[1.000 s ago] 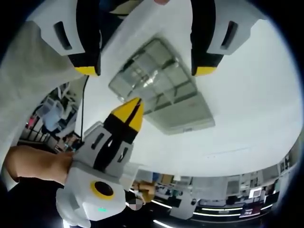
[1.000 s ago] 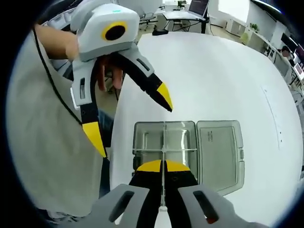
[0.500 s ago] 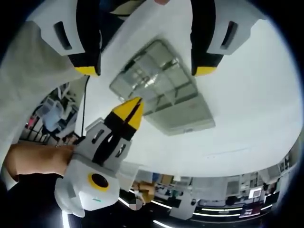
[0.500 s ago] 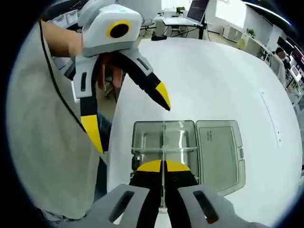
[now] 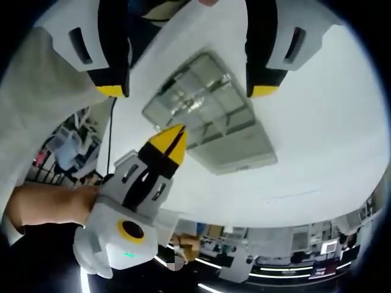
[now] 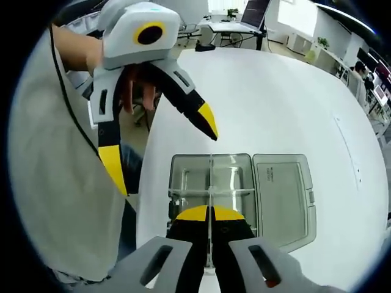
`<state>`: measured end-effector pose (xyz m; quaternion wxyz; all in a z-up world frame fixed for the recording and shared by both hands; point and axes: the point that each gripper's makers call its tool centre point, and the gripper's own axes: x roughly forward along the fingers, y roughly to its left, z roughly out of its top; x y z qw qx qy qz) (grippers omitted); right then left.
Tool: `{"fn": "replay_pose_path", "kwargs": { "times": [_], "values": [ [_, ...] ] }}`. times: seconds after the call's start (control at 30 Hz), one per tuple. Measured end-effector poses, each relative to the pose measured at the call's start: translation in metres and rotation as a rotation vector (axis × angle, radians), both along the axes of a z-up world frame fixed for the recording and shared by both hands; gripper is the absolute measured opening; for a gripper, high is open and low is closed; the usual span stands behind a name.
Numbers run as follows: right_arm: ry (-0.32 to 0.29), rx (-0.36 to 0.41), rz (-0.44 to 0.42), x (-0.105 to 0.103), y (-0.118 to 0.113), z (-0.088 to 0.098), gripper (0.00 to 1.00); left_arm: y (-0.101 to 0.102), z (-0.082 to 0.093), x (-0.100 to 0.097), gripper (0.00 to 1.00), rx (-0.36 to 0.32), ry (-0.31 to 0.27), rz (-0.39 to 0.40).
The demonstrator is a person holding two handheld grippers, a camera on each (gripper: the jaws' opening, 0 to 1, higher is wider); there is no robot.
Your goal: Insert the divider into the dual guide fixture by aligning both edges with the guide slots and pushing it downward to the bottom, including one-sided entry, uneven engagement, binding, and posture correction.
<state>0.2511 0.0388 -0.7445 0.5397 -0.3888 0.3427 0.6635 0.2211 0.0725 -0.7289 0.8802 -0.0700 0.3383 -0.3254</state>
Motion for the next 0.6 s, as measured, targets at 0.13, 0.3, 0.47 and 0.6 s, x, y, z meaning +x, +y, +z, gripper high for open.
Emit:
{"fn": "replay_pose_path", "kwargs": {
  "times": [0.13,0.3,0.47,0.6],
  "values": [
    [-0.001,-0.002,0.003,-0.0003,0.0003,-0.0007,0.0,0.0006,-0.0001,-0.0003,0.76,0.0,0.001,0.001],
    [0.002,-0.005,0.003,0.0,0.0004,-0.0029,0.0,0.0008,-0.001,-0.0003,0.76,-0.002,0.003,0.002],
    [0.003,-0.009,0.005,-0.0002,0.0006,-0.004,0.0,0.0006,-0.0015,-0.0006,0.76,-0.004,0.005,0.002],
    [0.006,-0.012,0.004,-0.0002,0.0005,-0.0053,0.0,0.0005,-0.0017,-0.0005,0.76,-0.005,0.007,0.004]
  ]
}}
